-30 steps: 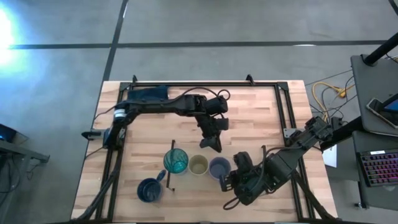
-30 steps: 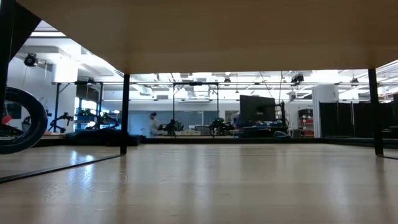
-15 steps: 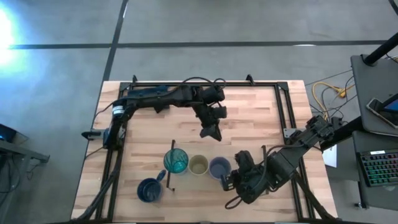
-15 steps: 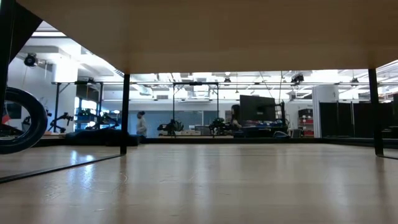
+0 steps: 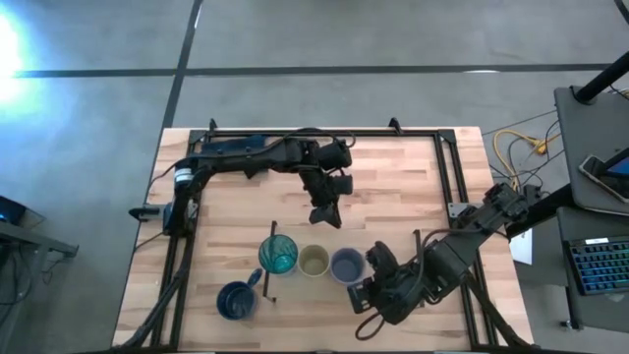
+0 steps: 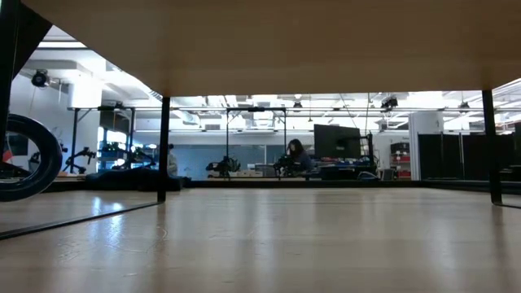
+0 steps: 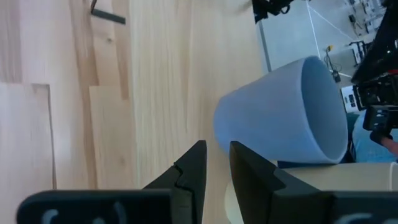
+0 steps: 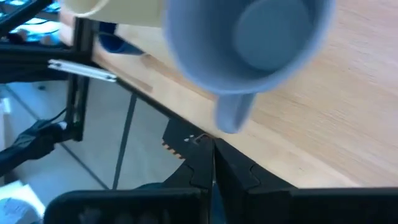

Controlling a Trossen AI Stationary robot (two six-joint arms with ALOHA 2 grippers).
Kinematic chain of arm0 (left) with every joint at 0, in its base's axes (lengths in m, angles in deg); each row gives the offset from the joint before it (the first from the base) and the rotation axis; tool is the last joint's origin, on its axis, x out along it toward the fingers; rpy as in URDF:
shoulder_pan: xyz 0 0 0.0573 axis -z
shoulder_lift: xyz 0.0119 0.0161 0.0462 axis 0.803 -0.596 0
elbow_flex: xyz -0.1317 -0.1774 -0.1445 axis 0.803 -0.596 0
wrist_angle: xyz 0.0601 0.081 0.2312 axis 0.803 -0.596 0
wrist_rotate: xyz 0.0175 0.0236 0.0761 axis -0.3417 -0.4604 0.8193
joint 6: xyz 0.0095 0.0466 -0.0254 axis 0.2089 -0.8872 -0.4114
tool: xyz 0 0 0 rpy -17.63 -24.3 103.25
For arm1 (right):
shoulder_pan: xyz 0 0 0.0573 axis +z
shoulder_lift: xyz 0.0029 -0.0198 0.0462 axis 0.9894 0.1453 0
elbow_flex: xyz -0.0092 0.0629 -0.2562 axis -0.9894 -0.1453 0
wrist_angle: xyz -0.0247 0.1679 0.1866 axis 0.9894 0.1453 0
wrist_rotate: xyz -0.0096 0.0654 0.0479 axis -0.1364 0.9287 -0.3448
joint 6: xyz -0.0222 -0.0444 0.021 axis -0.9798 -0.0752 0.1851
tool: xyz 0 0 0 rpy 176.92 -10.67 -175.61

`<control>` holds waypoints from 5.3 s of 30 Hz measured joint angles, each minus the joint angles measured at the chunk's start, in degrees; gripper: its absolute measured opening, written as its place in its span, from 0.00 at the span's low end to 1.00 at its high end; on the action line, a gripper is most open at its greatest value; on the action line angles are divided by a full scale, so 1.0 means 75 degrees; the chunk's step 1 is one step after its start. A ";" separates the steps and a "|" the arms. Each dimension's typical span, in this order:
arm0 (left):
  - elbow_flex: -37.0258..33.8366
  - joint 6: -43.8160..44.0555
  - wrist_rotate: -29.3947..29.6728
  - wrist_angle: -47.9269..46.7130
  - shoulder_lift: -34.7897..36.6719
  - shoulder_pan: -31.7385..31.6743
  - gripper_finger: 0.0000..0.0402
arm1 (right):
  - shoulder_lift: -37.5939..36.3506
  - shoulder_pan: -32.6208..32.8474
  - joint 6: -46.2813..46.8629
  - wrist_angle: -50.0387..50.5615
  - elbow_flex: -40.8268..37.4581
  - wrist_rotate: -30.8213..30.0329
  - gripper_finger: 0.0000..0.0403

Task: Stack small to large cups/mugs on shelf
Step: Put the blue mug on the shelf

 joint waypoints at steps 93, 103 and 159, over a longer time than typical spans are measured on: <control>-0.0302 0.0064 -0.0407 0.1129 0.0080 0.0269 0.14 | 0.0104 -0.0273 0.0345 -0.0131 -0.0807 -0.0065 0.02; -0.0246 -0.0038 0.0144 0.0540 0.1184 0.0012 0.14 | -0.0270 -0.0223 0.0429 0.1592 -0.0764 -0.0264 0.04; -0.9419 0.6801 0.4782 0.1140 0.7417 0.5995 0.43 | -0.1478 -0.0674 -0.0541 0.3258 -0.1052 -0.1171 0.43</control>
